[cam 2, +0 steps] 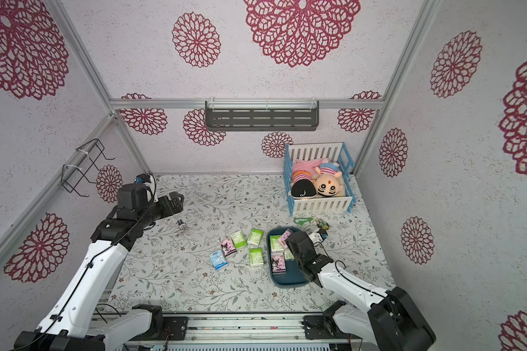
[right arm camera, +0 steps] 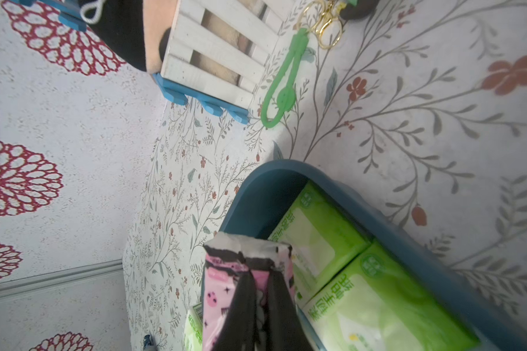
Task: Put the pocket tissues into the storage box
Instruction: Place the pocket tissues in the storage box.
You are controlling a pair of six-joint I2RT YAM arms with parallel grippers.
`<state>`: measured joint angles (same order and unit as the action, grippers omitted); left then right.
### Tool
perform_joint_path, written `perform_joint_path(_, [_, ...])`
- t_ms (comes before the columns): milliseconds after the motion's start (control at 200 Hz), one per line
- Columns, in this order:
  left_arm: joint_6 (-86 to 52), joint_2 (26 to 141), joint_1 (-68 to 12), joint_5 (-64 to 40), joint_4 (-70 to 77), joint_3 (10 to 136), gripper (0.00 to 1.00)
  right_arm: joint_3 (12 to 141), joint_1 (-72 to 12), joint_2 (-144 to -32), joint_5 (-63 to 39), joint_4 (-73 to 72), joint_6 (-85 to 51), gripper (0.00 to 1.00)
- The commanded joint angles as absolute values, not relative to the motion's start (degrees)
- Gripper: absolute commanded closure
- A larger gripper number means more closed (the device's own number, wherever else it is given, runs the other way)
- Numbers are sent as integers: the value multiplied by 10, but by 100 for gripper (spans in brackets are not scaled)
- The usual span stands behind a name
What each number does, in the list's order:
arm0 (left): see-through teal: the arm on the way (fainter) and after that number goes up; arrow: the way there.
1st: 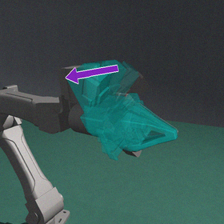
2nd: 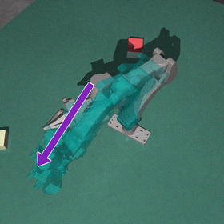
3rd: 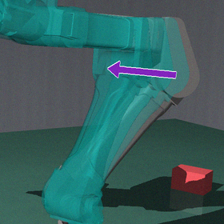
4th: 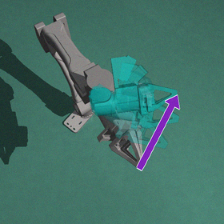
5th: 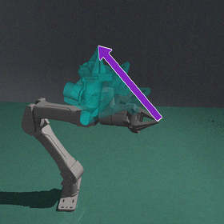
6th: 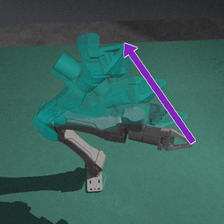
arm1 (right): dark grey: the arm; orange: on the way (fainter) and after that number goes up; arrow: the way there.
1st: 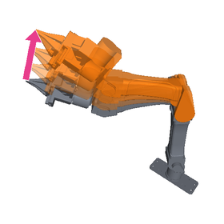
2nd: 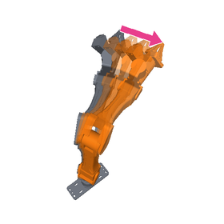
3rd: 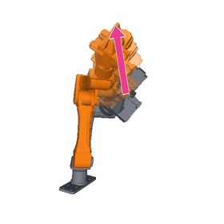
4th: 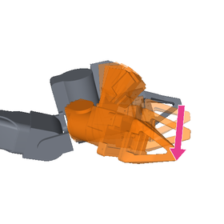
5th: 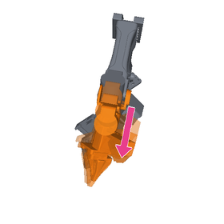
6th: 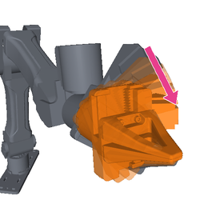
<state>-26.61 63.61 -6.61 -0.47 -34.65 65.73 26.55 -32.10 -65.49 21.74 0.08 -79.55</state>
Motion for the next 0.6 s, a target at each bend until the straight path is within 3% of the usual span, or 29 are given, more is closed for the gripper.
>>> perform_joint_path(0, [-265,629,-70,0,-348,655,3,272,-318,-663,215,-38,-749,83])
perform_joint_path(95, [-267,629,-70,0,-347,655,3,281,-319,-678,206,-38,-718,68])
perform_joint_path(235, [-272,633,-71,-2,-343,656,3,284,-319,-681,194,-34,-676,57])
perform_joint_path(595, [-278,632,-71,0,-340,654,3,332,-329,-627,190,62,-515,48])
